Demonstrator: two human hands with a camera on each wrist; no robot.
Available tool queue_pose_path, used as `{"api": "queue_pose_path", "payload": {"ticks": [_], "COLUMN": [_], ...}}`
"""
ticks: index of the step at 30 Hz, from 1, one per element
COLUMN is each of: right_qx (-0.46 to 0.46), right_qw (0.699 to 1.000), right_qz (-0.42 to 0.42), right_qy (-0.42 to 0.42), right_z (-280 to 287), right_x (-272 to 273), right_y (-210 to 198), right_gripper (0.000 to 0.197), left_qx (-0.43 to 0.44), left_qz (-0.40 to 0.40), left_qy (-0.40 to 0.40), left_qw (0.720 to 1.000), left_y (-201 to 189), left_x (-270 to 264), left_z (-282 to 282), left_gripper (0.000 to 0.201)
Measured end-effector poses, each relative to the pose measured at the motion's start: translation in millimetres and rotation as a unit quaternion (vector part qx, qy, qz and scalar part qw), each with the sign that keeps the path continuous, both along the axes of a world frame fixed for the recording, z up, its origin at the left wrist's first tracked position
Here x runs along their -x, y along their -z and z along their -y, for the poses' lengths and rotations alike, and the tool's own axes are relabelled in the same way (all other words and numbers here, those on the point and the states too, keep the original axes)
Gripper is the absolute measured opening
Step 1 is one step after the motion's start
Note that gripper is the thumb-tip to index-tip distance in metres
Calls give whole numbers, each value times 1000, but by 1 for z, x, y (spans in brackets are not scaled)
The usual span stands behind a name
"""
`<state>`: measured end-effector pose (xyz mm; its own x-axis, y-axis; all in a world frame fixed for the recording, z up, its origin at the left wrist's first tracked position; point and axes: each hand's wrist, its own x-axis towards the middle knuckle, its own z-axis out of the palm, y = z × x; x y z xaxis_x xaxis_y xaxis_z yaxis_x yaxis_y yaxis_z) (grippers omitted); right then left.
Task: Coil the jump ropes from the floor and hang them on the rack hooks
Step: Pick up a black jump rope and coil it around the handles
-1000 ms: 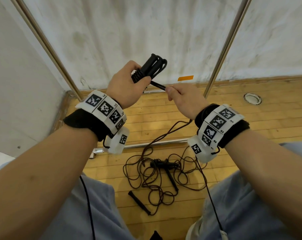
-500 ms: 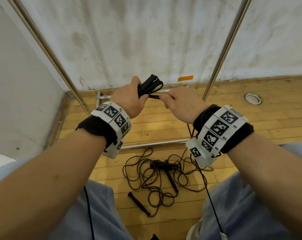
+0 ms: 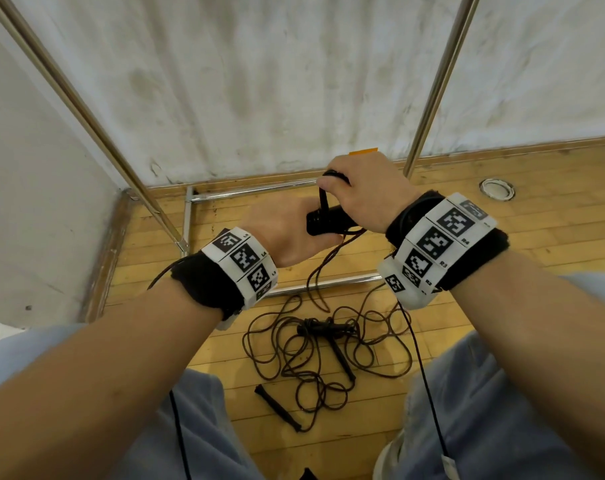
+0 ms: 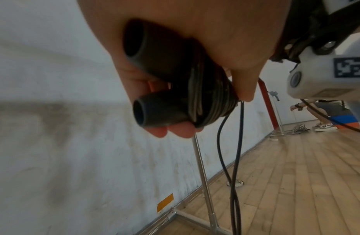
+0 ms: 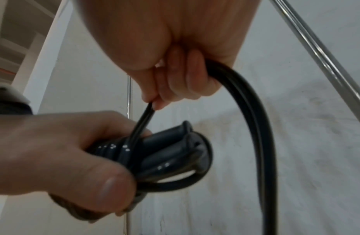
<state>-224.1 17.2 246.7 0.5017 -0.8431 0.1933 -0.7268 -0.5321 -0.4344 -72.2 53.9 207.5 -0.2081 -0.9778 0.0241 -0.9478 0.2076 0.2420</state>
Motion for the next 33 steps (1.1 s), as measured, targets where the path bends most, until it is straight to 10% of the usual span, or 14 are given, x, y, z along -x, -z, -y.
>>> {"api": "queue_pose_path", "payload": {"ticks": [16, 29, 33], "right_qx": [-192, -457, -426], "right_qw": [968, 804, 806], "right_qz": [161, 380, 411], "right_qy": [8, -6, 22], "right_z": [12, 9, 5], "right_x": [18, -6, -12], "right_y": [-8, 14, 16], "right_gripper": [36, 57, 43], "left_qx": [43, 67, 61], "left_qz": [-151, -410, -447], "left_qy": [103, -29, -59], "left_qw": [982, 909, 890], "left_y": [-24, -48, -47], "left_x": [-4, -6, -6], "left_z": [-21, -16, -13], "left_gripper": [15, 23, 23]}}
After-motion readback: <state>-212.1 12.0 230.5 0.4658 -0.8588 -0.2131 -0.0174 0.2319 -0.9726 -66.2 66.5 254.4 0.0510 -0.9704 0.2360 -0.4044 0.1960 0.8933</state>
